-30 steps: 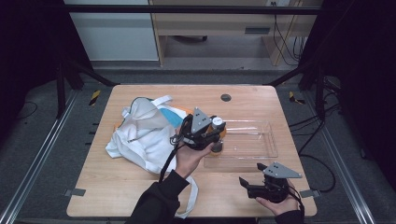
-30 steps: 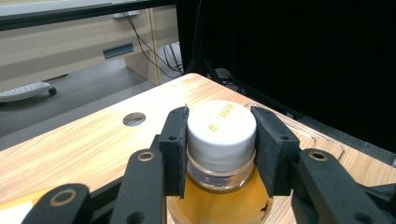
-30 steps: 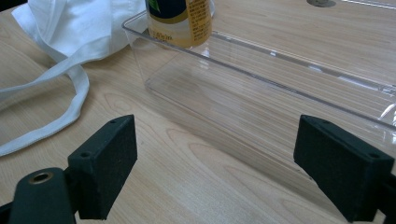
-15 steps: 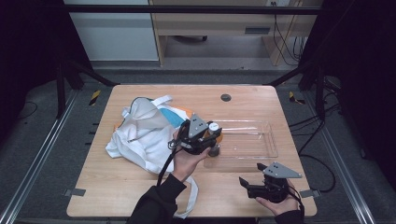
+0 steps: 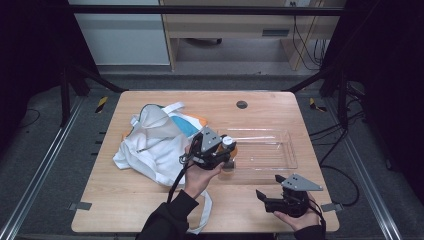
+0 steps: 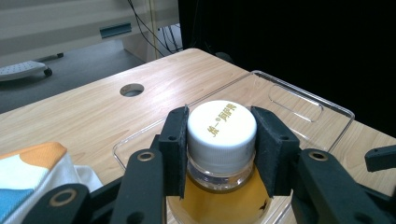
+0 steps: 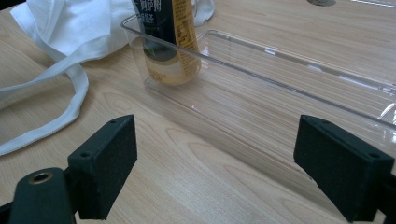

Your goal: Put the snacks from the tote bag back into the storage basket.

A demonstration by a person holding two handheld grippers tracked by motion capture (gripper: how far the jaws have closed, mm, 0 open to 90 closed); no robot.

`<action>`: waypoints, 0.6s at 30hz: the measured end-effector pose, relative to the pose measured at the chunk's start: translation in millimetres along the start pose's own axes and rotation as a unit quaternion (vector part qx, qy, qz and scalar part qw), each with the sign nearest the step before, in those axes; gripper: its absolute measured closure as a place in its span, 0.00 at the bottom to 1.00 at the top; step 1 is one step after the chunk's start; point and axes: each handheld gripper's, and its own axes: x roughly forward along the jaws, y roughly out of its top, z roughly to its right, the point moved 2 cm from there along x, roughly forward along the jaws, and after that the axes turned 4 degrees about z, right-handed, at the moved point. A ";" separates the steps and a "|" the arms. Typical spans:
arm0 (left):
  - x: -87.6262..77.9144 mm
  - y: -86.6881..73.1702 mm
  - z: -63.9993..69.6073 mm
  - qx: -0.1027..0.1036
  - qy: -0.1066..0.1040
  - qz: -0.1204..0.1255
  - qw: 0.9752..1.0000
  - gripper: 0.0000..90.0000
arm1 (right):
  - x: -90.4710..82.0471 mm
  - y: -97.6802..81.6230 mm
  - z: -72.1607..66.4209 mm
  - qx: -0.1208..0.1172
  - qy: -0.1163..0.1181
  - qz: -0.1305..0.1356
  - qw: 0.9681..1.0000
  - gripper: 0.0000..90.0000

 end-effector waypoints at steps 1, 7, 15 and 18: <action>0.3 -0.8 0.2 -0.001 0.000 0.000 1.000 0.65 | 0.0 0.0 -0.1 0.000 0.001 0.000 1.000 0.15; 2.3 -5.2 1.5 0.002 0.002 -0.005 1.000 0.65 | 0.2 -0.1 -0.1 -0.001 0.001 0.001 1.000 0.15; 2.9 -7.5 2.6 0.005 0.001 -0.006 1.000 0.65 | 0.3 -0.1 -0.1 -0.002 0.002 0.000 1.000 0.15; 2.8 -9.0 4.4 0.012 -0.002 -0.001 1.000 0.65 | 0.2 -0.1 -0.2 -0.003 0.002 0.000 1.000 0.15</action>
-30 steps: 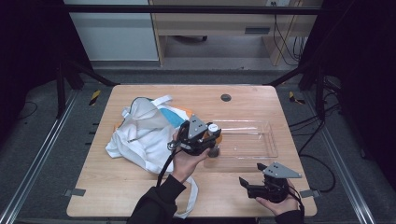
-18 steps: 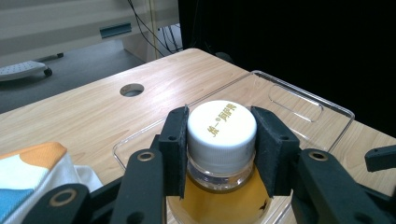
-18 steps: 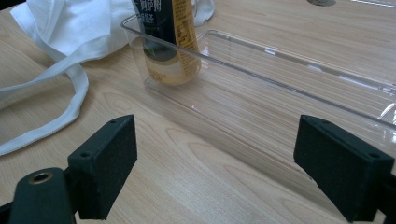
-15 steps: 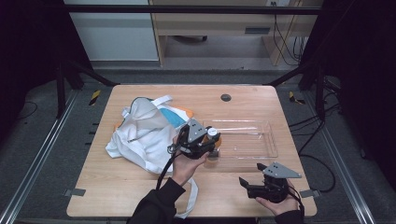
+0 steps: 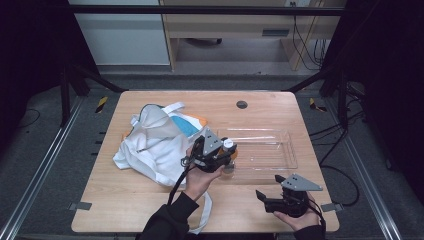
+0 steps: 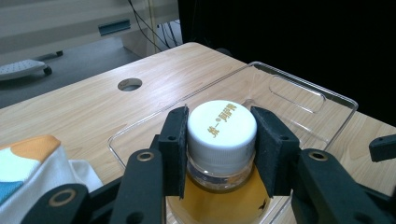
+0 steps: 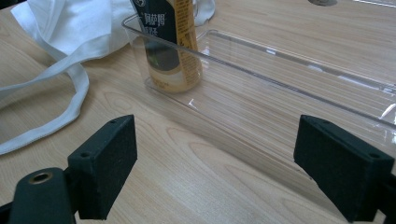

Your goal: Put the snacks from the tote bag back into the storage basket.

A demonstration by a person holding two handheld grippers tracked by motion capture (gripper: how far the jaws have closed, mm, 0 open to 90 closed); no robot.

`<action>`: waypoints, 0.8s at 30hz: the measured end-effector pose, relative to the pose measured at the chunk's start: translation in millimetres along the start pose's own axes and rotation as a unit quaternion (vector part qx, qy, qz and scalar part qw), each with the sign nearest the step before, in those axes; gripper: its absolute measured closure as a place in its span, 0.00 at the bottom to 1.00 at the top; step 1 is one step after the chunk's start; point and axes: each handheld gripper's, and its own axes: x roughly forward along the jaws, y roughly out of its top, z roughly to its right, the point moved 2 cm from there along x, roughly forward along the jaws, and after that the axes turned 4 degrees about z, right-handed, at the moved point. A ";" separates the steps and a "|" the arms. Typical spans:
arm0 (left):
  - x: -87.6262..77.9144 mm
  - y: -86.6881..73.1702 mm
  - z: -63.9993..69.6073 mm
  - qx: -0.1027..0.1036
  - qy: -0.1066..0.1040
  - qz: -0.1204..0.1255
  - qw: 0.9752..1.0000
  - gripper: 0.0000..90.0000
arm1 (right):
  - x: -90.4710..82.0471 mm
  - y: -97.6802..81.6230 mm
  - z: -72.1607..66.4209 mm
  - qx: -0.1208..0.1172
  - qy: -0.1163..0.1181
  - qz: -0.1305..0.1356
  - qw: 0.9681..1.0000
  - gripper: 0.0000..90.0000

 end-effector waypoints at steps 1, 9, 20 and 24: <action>-0.1 -0.8 0.6 0.002 -0.001 0.003 1.000 0.65 | 0.0 0.0 0.1 0.000 0.000 0.000 1.000 0.15; -1.6 -1.9 -0.7 -0.004 -0.004 0.003 1.000 0.61 | 0.1 0.0 0.1 0.000 -0.001 0.000 1.000 0.15; -31.9 11.5 -9.5 0.040 -0.017 -0.010 0.999 0.42 | 0.5 0.1 0.1 0.000 -0.002 0.000 1.000 0.15; -47.4 10.7 -15.4 0.037 -0.020 -0.007 0.999 0.39 | 0.6 0.2 0.5 0.001 -0.003 0.000 1.000 0.15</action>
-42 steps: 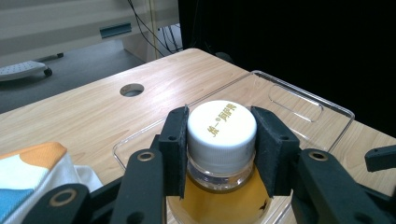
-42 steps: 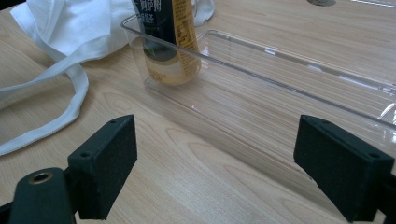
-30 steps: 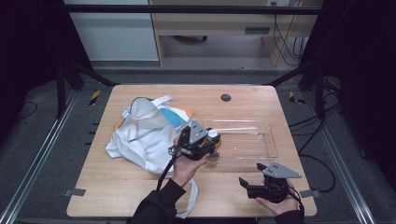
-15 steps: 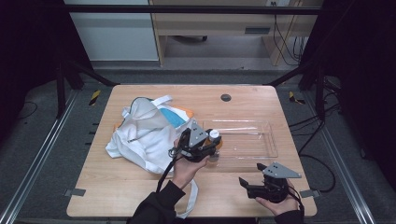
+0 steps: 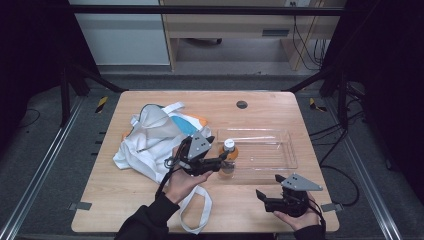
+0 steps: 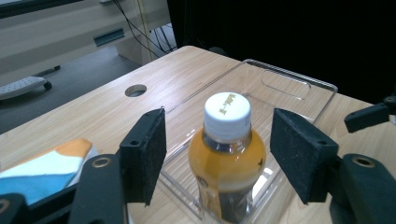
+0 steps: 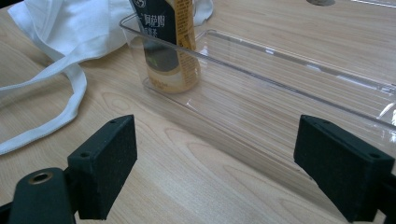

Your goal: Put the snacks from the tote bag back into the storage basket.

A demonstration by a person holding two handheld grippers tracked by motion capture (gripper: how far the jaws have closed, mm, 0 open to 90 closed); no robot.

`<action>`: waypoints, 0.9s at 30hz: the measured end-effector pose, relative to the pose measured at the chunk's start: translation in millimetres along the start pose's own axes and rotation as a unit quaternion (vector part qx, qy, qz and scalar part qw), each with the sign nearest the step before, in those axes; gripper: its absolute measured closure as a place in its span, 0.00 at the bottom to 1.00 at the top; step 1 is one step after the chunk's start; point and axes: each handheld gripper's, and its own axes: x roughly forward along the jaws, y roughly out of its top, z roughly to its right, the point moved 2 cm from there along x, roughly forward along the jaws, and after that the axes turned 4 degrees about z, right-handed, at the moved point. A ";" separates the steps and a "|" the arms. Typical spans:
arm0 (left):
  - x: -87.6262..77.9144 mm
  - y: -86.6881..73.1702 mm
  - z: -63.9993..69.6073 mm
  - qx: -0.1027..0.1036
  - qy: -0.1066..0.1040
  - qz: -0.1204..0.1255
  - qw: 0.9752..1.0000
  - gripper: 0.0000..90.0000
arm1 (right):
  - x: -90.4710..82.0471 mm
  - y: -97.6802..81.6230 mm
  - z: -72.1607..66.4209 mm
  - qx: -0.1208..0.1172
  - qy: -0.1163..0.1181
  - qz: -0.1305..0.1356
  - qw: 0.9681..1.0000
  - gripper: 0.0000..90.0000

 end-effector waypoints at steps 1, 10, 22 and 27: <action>-2.9 -1.2 -1.5 -0.002 -0.001 -0.002 1.000 0.39 | 0.0 0.0 0.1 0.000 0.000 0.000 1.000 0.15; -28.6 -21.0 -14.6 -0.006 0.012 -0.021 1.000 0.36 | -0.1 0.2 1.3 0.000 -0.002 0.001 1.000 0.15; -68.8 -60.5 -33.7 -0.026 0.028 -0.029 0.999 0.33 | -0.8 0.3 2.2 0.004 -0.007 0.001 1.000 0.15; -81.9 -74.8 -38.9 -0.033 0.037 -0.026 0.998 0.33 | -1.1 0.3 2.3 0.003 -0.007 0.002 1.000 0.15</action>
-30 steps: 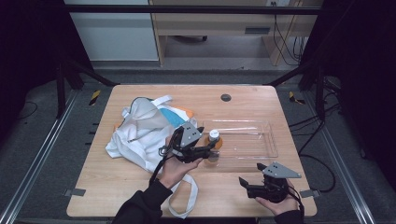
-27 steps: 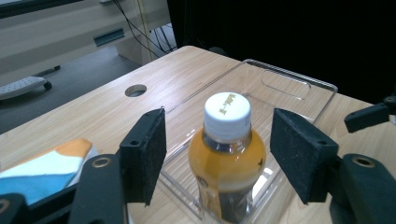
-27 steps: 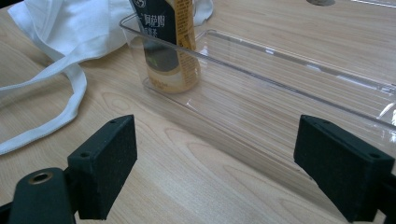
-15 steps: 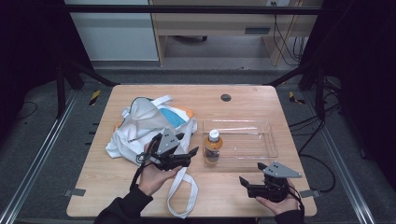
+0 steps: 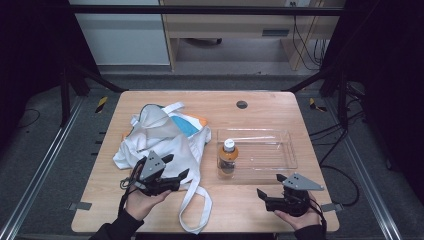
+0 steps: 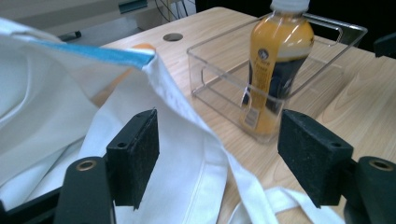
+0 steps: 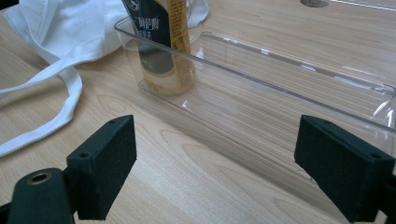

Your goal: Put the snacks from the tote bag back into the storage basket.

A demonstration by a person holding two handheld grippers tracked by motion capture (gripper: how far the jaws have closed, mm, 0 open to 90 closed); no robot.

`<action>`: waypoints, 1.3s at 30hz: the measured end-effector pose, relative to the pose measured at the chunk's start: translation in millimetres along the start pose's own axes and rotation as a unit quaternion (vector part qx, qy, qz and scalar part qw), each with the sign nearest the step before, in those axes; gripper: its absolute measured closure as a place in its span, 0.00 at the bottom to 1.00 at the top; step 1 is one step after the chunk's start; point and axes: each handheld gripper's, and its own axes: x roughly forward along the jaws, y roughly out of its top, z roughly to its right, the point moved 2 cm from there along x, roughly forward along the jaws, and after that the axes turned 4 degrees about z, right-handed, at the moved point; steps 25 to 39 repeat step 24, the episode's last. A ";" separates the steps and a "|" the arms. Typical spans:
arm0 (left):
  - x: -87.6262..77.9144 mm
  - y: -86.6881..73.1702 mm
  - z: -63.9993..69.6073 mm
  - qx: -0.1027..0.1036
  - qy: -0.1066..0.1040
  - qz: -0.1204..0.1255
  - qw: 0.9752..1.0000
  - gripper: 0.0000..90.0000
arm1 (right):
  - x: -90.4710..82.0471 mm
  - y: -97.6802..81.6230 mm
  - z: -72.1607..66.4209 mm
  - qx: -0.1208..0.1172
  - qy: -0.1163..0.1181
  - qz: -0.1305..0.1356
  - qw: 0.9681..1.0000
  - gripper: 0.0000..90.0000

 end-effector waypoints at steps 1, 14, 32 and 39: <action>-2.3 -2.8 -1.3 -0.002 0.001 0.001 1.000 0.33 | -0.1 0.0 0.0 -0.001 0.000 0.000 1.000 0.15; -23.6 -43.5 -20.2 -0.011 0.021 -0.017 1.000 0.30 | -0.2 -1.7 0.0 -0.006 -0.003 -0.001 1.000 0.15; -40.7 -58.9 -29.1 -0.025 0.033 -0.019 0.999 0.29 | 0.1 -2.3 1.0 -0.006 -0.007 -0.002 1.000 0.14; -40.7 -58.9 -29.1 -0.025 0.033 -0.019 0.999 0.29 | 0.1 -2.3 1.0 -0.006 -0.007 -0.002 1.000 0.14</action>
